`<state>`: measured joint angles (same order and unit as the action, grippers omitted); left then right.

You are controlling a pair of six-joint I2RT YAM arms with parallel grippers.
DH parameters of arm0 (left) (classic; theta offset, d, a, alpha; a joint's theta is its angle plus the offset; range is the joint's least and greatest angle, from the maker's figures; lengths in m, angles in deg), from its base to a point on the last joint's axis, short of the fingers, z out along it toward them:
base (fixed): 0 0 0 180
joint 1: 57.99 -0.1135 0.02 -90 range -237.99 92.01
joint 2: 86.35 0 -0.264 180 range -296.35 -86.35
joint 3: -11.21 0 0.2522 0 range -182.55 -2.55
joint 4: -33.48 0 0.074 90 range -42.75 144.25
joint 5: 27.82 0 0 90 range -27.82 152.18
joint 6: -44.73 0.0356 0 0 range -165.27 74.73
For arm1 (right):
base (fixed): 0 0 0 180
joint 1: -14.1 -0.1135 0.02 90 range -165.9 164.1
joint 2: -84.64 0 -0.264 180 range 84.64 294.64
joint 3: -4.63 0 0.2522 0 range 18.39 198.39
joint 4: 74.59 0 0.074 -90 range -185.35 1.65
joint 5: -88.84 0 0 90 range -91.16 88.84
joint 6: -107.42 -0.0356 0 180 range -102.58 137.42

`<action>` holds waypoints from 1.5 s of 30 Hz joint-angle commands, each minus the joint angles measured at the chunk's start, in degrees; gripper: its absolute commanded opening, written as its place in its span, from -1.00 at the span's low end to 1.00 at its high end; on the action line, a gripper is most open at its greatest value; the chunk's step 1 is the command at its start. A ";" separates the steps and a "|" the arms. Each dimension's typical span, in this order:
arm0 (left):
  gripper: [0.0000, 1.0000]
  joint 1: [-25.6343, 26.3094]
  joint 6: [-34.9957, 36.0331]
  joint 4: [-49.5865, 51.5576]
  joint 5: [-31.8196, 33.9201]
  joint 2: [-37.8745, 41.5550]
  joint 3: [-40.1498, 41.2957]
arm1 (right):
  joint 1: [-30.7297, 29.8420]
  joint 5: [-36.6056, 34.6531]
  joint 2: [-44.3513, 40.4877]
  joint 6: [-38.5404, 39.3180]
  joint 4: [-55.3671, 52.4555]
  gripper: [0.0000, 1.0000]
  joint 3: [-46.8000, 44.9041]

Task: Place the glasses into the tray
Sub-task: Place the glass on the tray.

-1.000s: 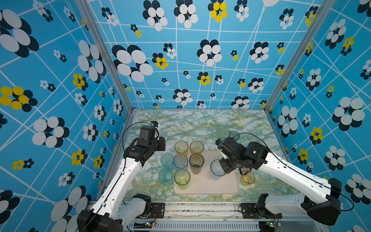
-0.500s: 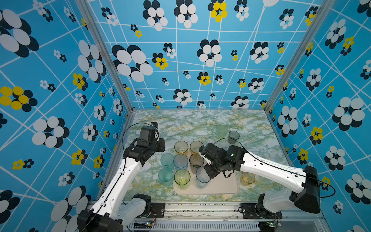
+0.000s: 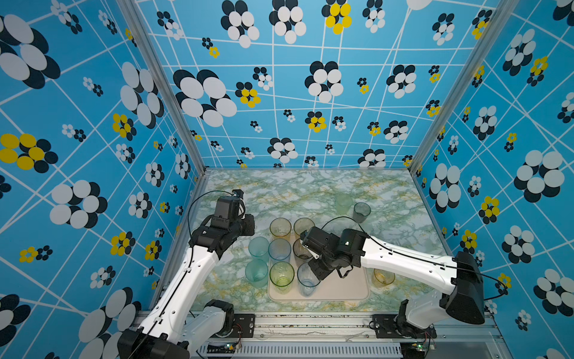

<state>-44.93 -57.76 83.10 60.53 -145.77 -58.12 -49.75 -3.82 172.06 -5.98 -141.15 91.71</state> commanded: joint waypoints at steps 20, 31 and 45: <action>-0.54 0.30 -0.01 2.37 0.60 1.85 0.03 | -0.28 -1.06 -1.17 -1.21 2.70 -0.58 0.44; -0.53 0.24 0.20 3.53 0.50 1.15 0.11 | -0.30 -1.41 -2.66 -1.08 2.18 -0.45 0.07; -0.55 0.30 0.71 6.04 1.10 -0.81 0.64 | 1.78 -13.43 -13.13 -0.48 -1.11 -0.27 0.11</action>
<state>-44.93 -57.70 86.93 60.68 -145.55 -57.90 -49.20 -11.58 162.35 -6.81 -140.40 91.71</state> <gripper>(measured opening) 0.228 0.364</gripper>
